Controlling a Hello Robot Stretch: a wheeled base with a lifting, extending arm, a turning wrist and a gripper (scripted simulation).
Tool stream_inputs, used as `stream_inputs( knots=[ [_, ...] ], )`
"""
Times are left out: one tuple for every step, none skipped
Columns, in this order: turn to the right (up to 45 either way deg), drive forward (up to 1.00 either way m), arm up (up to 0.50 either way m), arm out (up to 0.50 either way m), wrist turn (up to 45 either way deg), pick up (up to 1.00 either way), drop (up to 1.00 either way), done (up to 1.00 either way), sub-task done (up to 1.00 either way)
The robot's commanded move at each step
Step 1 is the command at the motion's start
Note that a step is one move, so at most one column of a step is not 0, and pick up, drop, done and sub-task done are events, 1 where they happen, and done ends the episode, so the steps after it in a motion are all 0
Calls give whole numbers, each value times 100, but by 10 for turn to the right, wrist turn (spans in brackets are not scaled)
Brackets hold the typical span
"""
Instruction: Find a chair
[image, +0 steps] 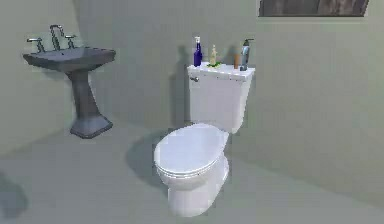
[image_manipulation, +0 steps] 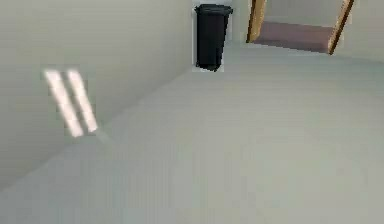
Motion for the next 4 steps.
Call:
stream_inputs(
  knots=[
    [-450,0,0,0,0,0,0,0,0],
    [-450,0,0,0,0,0,0,0,0],
    [-450,0,0,0,0,0,0,0,0],
    [-180,0,0,0,0,0,0,0,0]
  ],
)
